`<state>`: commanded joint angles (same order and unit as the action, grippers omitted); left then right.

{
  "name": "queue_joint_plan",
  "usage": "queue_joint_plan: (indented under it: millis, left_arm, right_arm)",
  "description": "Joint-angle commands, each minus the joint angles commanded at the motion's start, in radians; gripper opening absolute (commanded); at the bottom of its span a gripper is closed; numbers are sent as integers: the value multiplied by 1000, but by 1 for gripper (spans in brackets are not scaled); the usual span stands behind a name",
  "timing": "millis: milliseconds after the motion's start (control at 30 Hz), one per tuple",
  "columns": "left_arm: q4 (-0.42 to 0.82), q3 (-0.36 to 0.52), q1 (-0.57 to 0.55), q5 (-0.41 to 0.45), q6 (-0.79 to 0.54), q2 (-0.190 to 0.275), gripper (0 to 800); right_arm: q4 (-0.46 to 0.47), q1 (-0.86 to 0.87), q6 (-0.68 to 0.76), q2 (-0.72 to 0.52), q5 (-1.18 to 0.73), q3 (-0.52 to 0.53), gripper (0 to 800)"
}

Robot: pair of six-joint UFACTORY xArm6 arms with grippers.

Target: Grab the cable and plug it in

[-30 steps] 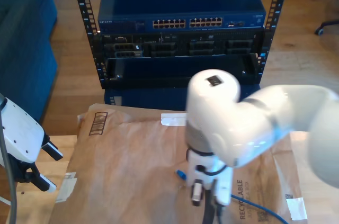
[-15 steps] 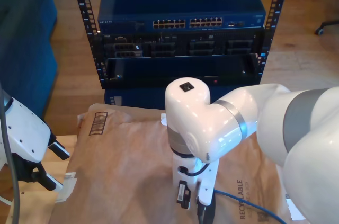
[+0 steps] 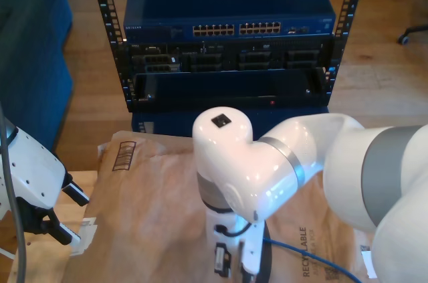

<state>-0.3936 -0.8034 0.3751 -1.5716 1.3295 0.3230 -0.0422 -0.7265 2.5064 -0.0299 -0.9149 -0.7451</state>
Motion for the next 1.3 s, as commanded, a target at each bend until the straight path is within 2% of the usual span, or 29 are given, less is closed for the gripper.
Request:
queue_joint_plan:
  millis: [200,433,500,600,733,967,1233,1300]
  left_arm:
    - [0,0,0,-9,0,-2,800]
    - [0,2,2,-8,0,-5,799]
    - [0,3,3,-6,0,-6,800]
    - [0,3,5,0,0,-8,799]
    - [2,8,5,2,0,-9,800]
    - [2,8,5,3,-2,-11,800]
    - [2,8,5,2,-2,-14,800]
    - [2,8,5,2,-2,-12,800]
  right_arm:
    - [3,115,-32,-115,3,127,797]
    - [0,207,-89,-164,5,169,798]
    - [-3,203,-87,-169,9,149,798]
    - [-9,175,-84,-149,11,41,798]
    - [-12,144,-80,-11,11,-63,798]
    - [-21,127,-34,68,12,-71,796]
    - [-21,114,-32,100,40,-64,790]
    - [-23,110,-29,103,40,-64,735]
